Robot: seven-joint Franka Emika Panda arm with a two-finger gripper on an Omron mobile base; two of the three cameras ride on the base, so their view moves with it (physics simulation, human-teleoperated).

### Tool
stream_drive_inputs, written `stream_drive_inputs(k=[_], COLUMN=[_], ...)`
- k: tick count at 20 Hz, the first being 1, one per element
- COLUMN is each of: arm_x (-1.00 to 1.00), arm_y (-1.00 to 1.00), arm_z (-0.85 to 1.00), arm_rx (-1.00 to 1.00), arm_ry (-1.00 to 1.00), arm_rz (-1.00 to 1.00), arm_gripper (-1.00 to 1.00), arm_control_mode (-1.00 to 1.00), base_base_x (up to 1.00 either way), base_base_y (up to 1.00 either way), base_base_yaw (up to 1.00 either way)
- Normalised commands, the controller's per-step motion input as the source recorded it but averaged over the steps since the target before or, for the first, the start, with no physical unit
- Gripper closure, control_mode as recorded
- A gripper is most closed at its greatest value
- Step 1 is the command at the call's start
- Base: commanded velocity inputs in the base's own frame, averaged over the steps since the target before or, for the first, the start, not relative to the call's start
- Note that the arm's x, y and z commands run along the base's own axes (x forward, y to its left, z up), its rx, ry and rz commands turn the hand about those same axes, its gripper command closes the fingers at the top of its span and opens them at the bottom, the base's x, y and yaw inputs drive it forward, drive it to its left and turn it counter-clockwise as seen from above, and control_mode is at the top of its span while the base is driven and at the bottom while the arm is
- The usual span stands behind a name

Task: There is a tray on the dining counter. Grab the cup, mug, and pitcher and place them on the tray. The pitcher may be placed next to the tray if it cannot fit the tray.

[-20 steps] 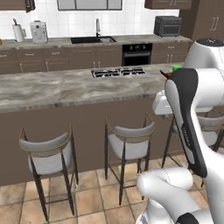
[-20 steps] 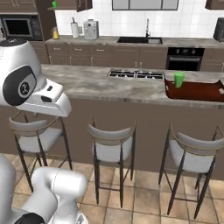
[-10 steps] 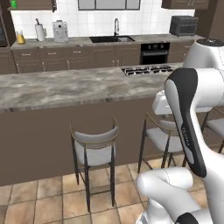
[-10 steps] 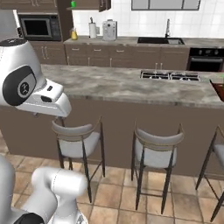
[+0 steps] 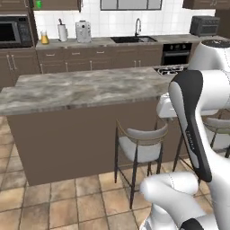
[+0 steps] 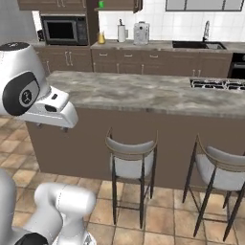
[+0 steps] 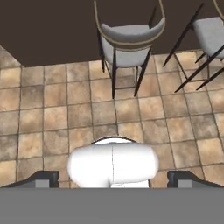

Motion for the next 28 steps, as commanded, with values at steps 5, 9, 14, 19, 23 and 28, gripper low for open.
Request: stream_drive_inputs(k=[5,9,14,19,23,28], arm_x=[0.00,0.00,0.00,0.00,0.00,0.00], arm_y=[0.00,0.00,0.00,0.00,0.00,0.00], arm_z=[0.00,0.00,0.00,0.00,0.00,0.00], arm_rx=[0.00,0.00,0.00,0.00,0.00,0.00], arm_ry=[0.00,0.00,0.00,0.00,0.00,0.00], arm_rz=[0.00,0.00,0.00,0.00,0.00,0.00], arm_gripper=[-1.00,-1.00,-1.00,-1.00,-1.00,-1.00], arm_control_mode=[1.00,1.00,1.00,1.00,1.00,1.00], base_base_x=[0.12,0.24,0.31,0.37,0.42,0.52], base_base_y=[1.00,1.00,1.00,1.00,1.00,1.00], base_base_yaw=[0.00,0.00,0.00,0.00,0.00,0.00])
